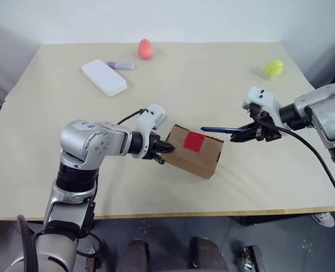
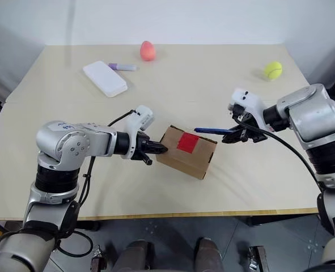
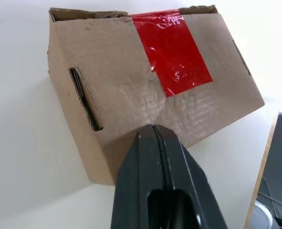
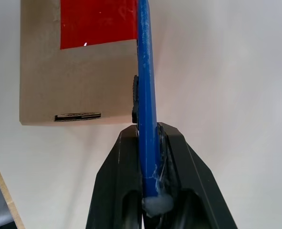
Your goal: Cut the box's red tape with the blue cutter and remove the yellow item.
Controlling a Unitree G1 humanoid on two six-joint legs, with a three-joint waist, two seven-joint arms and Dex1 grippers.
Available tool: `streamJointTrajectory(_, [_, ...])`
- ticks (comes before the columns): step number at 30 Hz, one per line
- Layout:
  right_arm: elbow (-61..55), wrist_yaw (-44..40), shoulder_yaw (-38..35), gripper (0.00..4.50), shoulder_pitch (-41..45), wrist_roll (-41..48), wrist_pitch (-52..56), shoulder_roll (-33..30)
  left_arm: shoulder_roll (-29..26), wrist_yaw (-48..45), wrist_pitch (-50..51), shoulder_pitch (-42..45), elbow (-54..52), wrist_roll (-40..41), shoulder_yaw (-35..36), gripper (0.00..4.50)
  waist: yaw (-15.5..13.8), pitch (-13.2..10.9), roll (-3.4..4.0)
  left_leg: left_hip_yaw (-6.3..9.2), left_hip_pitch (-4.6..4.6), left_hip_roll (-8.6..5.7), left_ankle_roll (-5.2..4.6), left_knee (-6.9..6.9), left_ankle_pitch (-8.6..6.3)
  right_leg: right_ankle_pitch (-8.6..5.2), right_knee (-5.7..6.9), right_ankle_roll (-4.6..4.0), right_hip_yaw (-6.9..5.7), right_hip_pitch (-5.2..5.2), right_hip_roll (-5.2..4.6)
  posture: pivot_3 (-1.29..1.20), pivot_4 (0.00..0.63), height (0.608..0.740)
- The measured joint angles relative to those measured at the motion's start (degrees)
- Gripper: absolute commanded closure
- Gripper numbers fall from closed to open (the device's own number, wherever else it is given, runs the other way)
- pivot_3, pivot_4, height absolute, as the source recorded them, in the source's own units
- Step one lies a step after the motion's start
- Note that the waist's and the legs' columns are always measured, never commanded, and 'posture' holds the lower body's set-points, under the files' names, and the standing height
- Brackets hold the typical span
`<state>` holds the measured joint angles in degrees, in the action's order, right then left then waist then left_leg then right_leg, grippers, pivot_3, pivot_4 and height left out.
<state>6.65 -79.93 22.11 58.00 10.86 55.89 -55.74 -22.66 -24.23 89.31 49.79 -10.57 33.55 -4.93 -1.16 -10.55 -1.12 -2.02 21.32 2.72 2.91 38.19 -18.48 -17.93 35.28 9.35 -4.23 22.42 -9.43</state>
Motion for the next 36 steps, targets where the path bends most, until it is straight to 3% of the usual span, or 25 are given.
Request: streamJointTrajectory(36, [-1.8,-1.7,0.6,4.33,-2.0,-0.9,-0.3,-1.5,0.0,-0.2,-0.6,0.0,0.7,0.0,-0.1,4.5,0.0,0.0,0.0,0.0,-0.02,0.0,0.0,0.01,0.0,0.0,0.01,0.0,0.0,-0.02,0.0,0.0,0.15,0.74])
